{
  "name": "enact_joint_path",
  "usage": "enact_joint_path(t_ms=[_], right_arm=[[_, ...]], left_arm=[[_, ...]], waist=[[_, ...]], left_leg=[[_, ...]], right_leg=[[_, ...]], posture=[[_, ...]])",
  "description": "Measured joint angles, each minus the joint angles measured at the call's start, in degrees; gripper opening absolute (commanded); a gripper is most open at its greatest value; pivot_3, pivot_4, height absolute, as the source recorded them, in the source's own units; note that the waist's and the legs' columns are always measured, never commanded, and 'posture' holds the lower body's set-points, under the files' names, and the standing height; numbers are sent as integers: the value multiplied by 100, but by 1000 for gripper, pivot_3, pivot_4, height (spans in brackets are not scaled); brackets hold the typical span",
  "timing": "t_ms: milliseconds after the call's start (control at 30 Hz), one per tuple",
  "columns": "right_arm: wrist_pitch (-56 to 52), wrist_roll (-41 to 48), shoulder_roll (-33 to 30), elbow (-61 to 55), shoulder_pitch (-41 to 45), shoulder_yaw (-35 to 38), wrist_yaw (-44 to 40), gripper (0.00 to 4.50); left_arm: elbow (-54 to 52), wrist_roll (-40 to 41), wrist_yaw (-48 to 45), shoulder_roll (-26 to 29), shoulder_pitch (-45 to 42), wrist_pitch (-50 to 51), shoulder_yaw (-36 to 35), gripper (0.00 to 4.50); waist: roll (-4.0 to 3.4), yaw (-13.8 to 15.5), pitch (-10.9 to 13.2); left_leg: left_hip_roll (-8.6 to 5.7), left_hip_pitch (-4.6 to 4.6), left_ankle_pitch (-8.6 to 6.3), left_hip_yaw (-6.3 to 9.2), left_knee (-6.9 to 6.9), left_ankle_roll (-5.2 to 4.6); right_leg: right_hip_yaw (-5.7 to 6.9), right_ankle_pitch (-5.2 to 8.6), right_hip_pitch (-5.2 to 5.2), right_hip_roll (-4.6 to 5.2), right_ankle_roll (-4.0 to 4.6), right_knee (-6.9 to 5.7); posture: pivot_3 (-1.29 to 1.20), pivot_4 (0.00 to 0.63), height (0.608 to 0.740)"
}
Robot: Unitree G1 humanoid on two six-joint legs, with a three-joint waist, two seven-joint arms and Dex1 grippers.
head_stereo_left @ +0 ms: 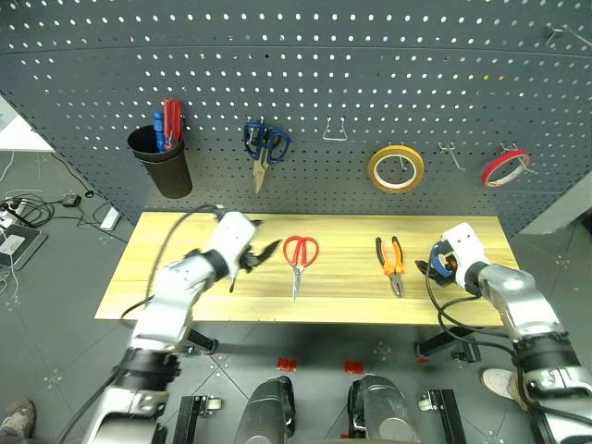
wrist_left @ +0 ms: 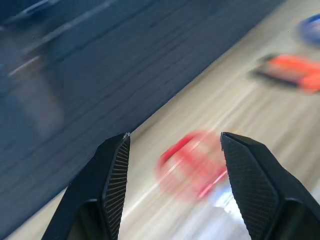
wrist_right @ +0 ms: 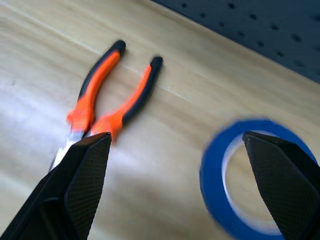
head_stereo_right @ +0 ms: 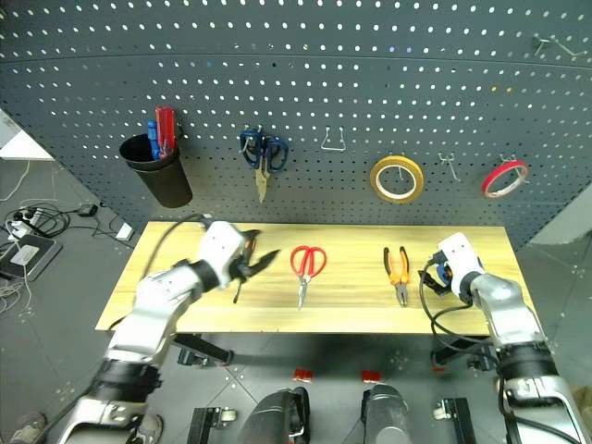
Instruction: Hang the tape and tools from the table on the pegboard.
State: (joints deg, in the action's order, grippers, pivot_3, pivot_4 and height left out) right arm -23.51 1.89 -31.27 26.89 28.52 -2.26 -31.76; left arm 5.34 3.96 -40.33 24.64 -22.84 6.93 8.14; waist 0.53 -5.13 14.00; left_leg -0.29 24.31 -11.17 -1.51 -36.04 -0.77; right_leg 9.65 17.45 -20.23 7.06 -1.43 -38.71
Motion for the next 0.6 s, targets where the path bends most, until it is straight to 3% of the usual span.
enact_joint_path(t_ms=[300, 600], right_arm=[[-58, -520, 96, 2722, 1529, -230, 202, 4500], [-146, -539, 238, 4141, 2159, -106, 174, 4500]], left_arm=[[-169, -19, -919, -25, 24, -400, 772, 3028], [-592, -117, -933, -12, 305, -502, 982, 3028]], waist=[[22, 10, 200], [22, 15, 201]], left_leg=[[8, 6, 6, -46, 7, 10], [9, 1, 5, -47, 0, 9]], right_leg=[[-48, 2, -13, 0, -2, 30], [-51, 0, -11, 2, -5, 15]], posture=[[-259, 278, 740], [-216, 263, 740]])
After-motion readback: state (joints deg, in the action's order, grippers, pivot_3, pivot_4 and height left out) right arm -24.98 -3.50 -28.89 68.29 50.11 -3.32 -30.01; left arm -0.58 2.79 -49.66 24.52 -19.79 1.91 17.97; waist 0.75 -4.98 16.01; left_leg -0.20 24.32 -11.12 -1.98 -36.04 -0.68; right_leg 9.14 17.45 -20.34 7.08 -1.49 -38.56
